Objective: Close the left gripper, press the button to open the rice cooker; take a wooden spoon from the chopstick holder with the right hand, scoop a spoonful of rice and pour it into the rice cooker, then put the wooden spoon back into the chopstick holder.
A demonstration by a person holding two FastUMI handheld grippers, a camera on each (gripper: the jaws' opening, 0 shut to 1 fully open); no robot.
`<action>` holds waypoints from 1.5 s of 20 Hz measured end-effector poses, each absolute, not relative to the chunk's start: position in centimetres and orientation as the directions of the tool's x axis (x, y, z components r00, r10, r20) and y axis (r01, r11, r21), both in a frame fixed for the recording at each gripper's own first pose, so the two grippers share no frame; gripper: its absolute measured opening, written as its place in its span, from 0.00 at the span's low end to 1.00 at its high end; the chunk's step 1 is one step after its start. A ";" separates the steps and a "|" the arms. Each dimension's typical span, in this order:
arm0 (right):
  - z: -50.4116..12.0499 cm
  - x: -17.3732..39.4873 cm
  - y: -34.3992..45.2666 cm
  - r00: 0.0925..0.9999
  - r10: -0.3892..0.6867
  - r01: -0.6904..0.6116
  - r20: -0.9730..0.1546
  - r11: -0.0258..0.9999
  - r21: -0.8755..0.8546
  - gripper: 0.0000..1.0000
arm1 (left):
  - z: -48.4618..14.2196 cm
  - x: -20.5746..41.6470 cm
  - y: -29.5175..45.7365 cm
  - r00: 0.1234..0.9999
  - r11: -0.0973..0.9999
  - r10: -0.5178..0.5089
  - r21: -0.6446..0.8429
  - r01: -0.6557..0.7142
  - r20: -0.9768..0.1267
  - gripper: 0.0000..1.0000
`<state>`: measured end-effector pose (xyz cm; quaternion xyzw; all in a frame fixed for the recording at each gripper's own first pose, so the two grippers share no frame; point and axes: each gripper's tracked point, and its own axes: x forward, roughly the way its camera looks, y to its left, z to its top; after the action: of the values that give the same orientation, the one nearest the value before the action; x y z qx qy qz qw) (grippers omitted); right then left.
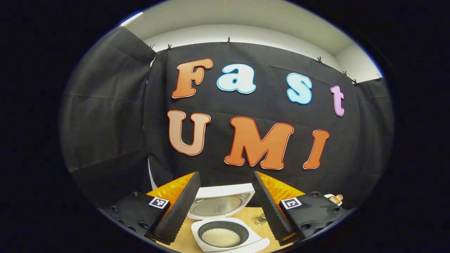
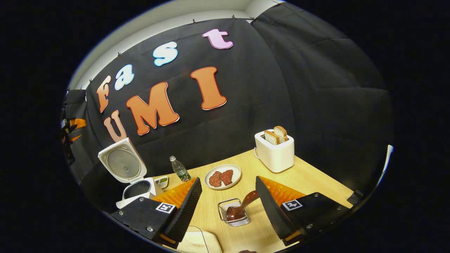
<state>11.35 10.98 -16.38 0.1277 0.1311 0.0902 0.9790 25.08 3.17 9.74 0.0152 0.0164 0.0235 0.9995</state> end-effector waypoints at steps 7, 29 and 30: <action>-16.1 11.4 12.8 0.951 0.205 -0.141 -0.232 0.953 0.267 0.95 | 6.3 35.5 3.9 0.988 0.990 0.060 0.134 -0.041 -0.142 1.00; -11.0 11.9 11.3 0.970 0.156 -0.130 -0.187 0.981 0.141 0.95 | -5.0 38.0 5.9 0.954 0.993 0.105 0.086 -0.083 -0.283 1.00; -10.2 12.0 10.8 0.974 0.149 -0.131 -0.172 0.985 0.112 0.95 | -5.1 37.1 5.6 0.954 0.993 0.105 0.086 -0.084 -0.282 1.00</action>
<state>11.95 10.85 -10.17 0.0500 0.0903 0.0704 0.9922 37.15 5.60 -5.07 0.0368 0.1447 0.0478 0.9876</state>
